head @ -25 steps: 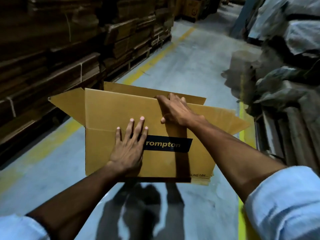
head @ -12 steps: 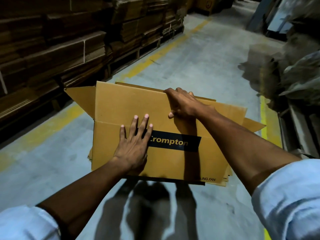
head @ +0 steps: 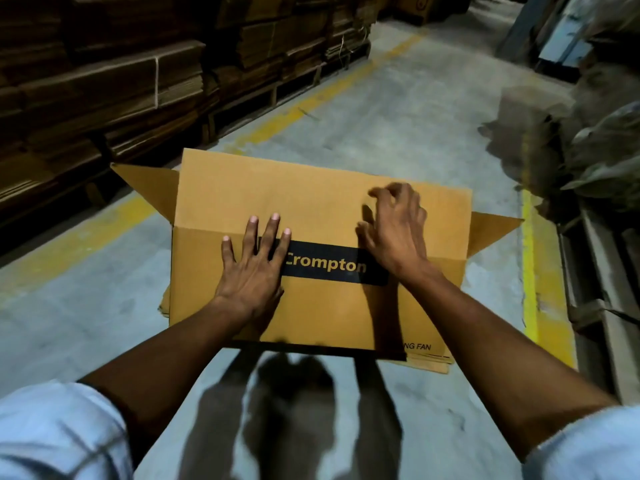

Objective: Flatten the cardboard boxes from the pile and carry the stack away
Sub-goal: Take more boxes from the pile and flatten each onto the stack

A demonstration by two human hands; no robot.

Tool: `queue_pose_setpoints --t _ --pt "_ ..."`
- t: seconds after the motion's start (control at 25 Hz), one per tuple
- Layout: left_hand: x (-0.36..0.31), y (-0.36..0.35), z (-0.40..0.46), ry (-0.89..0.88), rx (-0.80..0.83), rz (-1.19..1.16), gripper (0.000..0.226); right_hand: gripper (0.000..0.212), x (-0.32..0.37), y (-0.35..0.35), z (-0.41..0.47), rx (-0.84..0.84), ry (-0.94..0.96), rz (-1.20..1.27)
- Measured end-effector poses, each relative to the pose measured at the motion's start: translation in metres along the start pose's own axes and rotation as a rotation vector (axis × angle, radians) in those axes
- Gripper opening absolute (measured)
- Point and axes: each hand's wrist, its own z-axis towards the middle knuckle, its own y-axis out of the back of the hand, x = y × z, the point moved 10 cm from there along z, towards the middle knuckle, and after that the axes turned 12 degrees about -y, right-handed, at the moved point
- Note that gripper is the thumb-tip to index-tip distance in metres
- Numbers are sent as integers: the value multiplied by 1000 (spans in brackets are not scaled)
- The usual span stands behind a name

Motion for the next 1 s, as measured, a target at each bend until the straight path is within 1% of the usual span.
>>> queue_pose_setpoints --t 0.04,0.12,0.2,0.24,0.32,0.36,0.44,0.48,0.56,0.6,0.64,0.72,0.76,0.88,1.0 --pt "3 1 3 6 -16 1 113 51 -22 -3 -12 -16 -62 10" --pt "11 4 5 36 -70 1 109 42 -67 -17 -35 26 -212 -15" --pt "20 8 1 84 -154 -6 96 44 -106 -32 -53 97 -378 -40" --pt "27 12 -4 115 -212 1 84 46 -119 -37 -58 122 -439 -47" --pt "46 18 -18 254 -321 -15 62 50 -132 -43 -60 144 -496 -56" --pt "59 16 -27 362 -337 -54 58 52 -134 -46 -59 151 -496 -48" --pt "85 6 -47 595 -330 -150 59 58 -137 -52 -54 160 -495 5" --pt "97 -3 -58 710 -314 -201 63 60 -143 -56 -53 164 -524 42" --pt "122 -30 -76 893 -238 -357 76 66 -167 -64 -55 184 -694 91" --pt "128 -45 -79 932 -193 -462 80 70 -182 -69 -61 209 -806 116" --pt "131 -58 -79 941 -165 -567 81 74 -193 -76 -69 247 -885 153" --pt "132 -71 -74 916 -187 -682 78 71 -200 -90 -76 316 -904 245" --pt "132 -68 -72 898 -223 -686 74 66 -199 -92 -75 326 -878 276" --pt "134 -48 -61 798 -348 -611 54 55 -202 -82 -55 284 -792 309" --pt "134 -38 -42 661 -367 -564 46 45 -207 -82 -49 293 -727 267"
